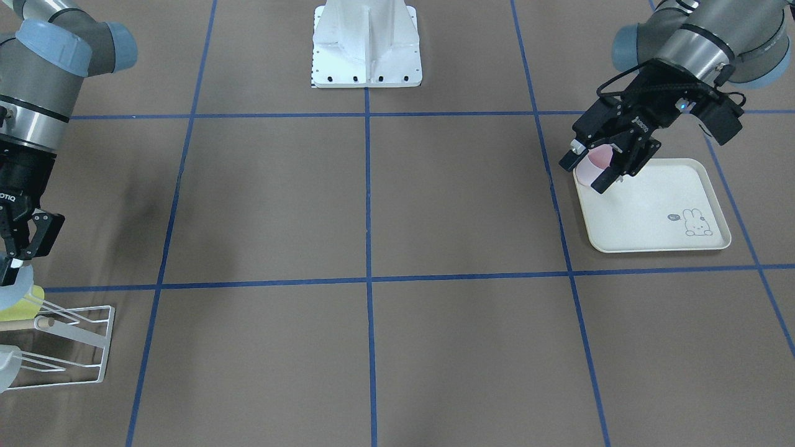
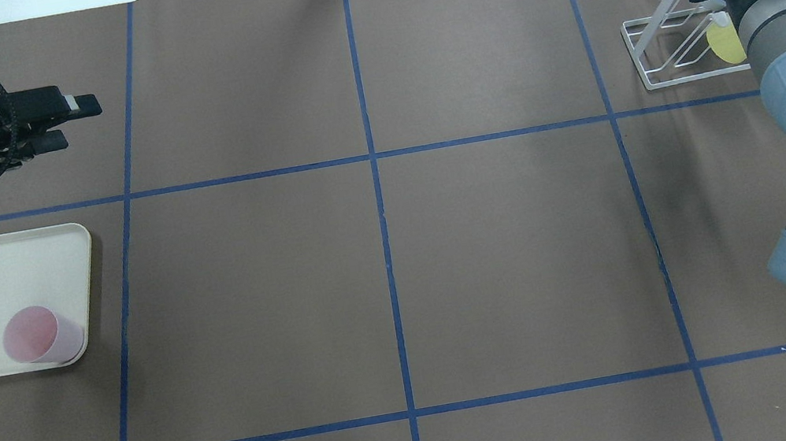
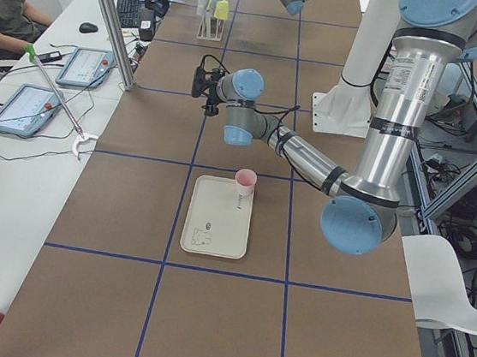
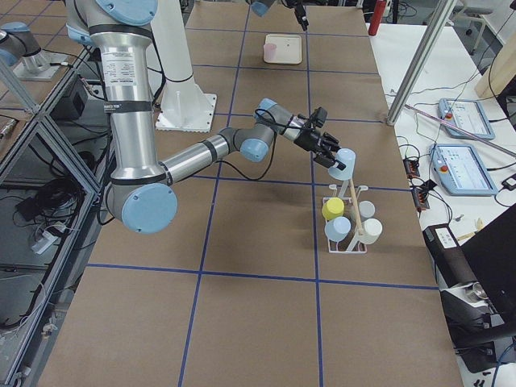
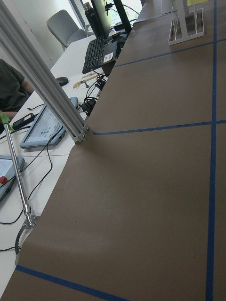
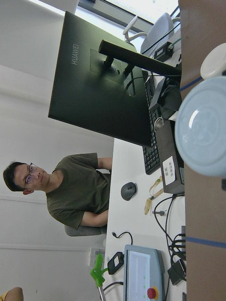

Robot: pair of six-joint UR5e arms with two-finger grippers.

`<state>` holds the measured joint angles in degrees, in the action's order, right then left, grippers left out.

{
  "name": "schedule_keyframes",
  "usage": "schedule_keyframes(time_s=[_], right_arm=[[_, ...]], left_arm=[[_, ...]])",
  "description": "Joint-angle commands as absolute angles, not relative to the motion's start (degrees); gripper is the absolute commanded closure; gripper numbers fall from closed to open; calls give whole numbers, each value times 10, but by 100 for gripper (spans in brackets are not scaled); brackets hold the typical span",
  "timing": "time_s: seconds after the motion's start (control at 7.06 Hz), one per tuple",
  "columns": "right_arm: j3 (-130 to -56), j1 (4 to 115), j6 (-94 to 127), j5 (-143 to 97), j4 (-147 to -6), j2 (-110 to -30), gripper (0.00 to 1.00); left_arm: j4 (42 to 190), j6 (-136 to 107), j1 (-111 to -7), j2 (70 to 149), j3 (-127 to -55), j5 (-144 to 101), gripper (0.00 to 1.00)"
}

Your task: Transfer IKEA cup to right arm and place on rack

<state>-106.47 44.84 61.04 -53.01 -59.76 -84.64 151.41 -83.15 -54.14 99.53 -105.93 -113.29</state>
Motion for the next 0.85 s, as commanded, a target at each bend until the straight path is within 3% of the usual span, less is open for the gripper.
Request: schedule_keyframes(time_s=[0.0, 0.71], right_arm=[[-1061, 439, 613, -548, -597, -855, 100], [-1035, 433, 611, -568, -592, -853, 100]], left_arm=[[1514, -831, -541, 984, -1065, -1133, 1], [1514, -831, -541, 983, -1068, -1132, 1]])
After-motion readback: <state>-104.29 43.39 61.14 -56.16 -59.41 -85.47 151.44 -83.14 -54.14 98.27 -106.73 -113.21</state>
